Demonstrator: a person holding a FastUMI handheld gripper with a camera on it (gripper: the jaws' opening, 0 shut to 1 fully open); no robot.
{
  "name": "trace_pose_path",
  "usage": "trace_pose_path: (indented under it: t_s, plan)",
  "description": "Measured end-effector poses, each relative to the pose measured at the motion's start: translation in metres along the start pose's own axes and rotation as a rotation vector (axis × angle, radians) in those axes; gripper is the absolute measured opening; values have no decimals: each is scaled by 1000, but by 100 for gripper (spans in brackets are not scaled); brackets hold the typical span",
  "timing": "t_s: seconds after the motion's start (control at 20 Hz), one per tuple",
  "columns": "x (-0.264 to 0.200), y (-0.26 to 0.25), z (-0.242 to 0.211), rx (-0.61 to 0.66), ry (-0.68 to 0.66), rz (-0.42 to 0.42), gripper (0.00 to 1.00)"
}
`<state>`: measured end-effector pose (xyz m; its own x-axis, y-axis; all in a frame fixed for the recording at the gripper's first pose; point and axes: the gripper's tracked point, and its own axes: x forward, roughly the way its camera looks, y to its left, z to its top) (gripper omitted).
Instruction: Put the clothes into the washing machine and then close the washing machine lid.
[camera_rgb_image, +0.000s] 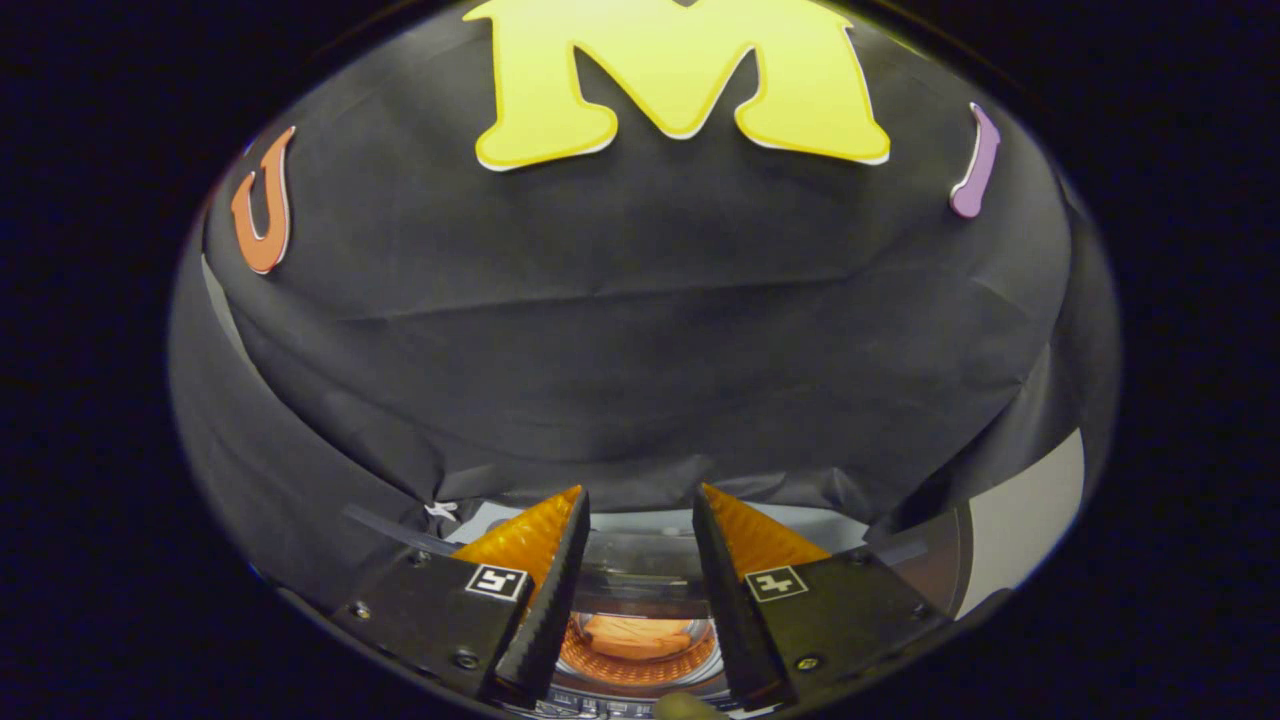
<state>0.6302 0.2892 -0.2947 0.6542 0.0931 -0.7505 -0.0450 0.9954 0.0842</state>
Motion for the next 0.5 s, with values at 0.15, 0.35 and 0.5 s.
trace_pose_path:
  t_s: [0.15,0.35,0.5]
  plan:
    - [7,-1,-10,13,26,6,66]
    - [9,-4,-13,31,33,11,67]
    - [9,-3,-13,34,32,17,67]
